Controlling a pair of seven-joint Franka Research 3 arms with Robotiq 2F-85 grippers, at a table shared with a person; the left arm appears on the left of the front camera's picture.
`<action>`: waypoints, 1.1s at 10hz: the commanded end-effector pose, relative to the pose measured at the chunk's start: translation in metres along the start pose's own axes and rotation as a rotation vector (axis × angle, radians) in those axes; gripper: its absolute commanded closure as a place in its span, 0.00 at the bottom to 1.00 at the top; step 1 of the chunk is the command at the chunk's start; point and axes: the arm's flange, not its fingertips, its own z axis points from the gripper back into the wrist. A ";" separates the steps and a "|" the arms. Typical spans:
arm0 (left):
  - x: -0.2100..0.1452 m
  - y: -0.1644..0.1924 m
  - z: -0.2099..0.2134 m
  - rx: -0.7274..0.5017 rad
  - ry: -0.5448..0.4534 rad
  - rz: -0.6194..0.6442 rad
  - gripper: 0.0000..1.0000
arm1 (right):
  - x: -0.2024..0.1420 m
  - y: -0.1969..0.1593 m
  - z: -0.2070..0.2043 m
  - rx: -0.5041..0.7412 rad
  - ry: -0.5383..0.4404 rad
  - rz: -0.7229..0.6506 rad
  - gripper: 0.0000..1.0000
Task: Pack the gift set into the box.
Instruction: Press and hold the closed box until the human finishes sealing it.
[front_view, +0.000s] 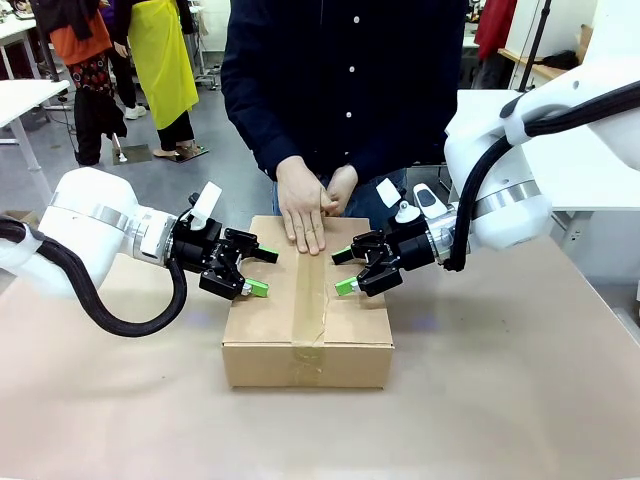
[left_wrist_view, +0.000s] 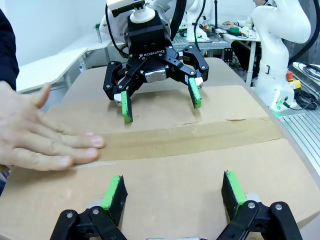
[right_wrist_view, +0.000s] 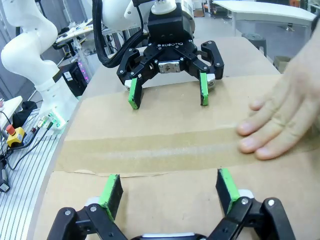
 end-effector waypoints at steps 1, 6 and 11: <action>-0.001 -0.001 0.000 0.000 0.001 0.003 0.00 | -0.003 0.002 -0.002 -0.011 -0.008 0.003 0.00; -0.001 -0.001 0.000 0.000 0.001 0.003 0.00 | -0.003 0.002 -0.002 -0.011 -0.008 0.003 0.00; -0.001 -0.001 0.000 0.000 0.001 0.003 0.00 | -0.003 0.002 -0.002 -0.011 -0.008 0.003 0.00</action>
